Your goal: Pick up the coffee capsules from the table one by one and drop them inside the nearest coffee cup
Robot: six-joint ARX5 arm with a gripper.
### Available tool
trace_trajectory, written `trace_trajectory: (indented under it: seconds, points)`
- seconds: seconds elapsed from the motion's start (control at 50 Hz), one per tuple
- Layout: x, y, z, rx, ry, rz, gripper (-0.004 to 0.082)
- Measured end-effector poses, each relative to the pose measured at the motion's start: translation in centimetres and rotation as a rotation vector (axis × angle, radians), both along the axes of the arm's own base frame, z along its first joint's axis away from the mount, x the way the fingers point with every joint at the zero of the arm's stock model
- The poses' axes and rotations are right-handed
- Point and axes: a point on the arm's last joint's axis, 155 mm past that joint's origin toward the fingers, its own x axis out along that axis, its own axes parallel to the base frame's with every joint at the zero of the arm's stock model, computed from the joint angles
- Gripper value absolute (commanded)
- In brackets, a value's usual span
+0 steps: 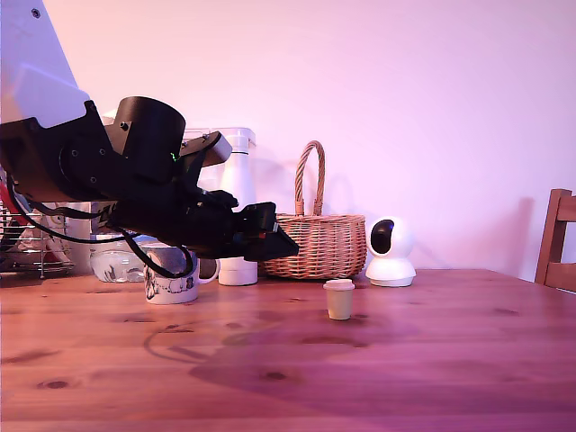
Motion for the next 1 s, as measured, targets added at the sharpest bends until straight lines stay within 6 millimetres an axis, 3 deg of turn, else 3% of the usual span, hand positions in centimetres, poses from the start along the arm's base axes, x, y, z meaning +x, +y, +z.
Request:
trace_trajectory:
  seconds: [0.4, 0.6, 0.84, 1.0]
  points:
    - [-0.1, 0.1, -0.4, -0.001, 0.028, 0.006, 0.0501]
    - [0.1, 0.0, 1.2, -0.050, -0.033, 0.009, 0.0501]
    - [-2.9, 0.7, -1.6, -0.056, 0.016, 0.004, 0.0501]
    - [-5.4, -0.8, -2.3, -0.057, 0.019, -0.047, 0.0501]
